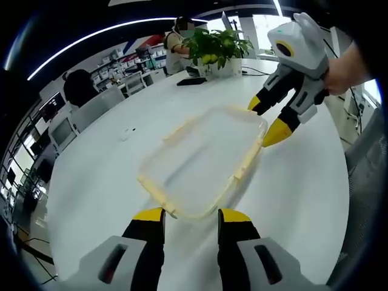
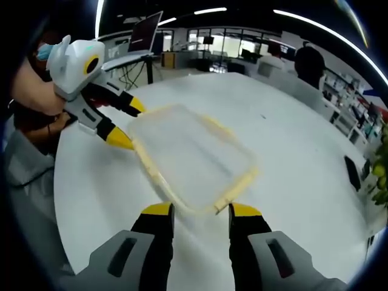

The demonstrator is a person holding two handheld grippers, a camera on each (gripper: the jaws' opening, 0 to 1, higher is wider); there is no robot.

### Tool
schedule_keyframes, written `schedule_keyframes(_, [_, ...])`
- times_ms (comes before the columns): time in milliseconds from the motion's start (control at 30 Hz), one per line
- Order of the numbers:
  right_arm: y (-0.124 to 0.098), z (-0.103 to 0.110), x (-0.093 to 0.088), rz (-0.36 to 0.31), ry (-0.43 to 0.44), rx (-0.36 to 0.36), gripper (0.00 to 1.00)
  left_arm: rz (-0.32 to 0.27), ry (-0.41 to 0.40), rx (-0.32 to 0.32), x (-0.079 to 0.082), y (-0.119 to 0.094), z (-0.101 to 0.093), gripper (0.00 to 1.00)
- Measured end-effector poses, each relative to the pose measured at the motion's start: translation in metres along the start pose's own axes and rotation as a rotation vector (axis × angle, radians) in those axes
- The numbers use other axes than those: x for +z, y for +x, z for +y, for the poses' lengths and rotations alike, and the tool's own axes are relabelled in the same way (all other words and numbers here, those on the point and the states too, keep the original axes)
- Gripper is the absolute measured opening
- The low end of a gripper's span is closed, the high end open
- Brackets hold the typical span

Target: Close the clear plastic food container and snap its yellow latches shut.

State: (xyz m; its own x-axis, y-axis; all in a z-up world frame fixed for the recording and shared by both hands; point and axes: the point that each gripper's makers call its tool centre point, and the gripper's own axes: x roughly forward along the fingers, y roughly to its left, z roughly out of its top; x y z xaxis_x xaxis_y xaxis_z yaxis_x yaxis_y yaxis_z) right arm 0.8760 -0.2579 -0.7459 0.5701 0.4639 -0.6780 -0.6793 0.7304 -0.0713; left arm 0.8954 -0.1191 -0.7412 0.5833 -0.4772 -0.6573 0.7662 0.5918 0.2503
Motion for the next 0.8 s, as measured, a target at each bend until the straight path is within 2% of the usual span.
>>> schedule_keyframes(400, [0.014, 0.003, 0.014, -0.01, -0.001, 0.007, 0.32, 0.011, -0.008, 0.027, -0.008, -0.001, 0.016, 0.27])
schedule_keyframes(800, [0.019, 0.004, 0.018, -0.013, 0.009, 0.011, 0.32, 0.012, -0.016, 0.036, -0.01, -0.001, 0.023, 0.27])
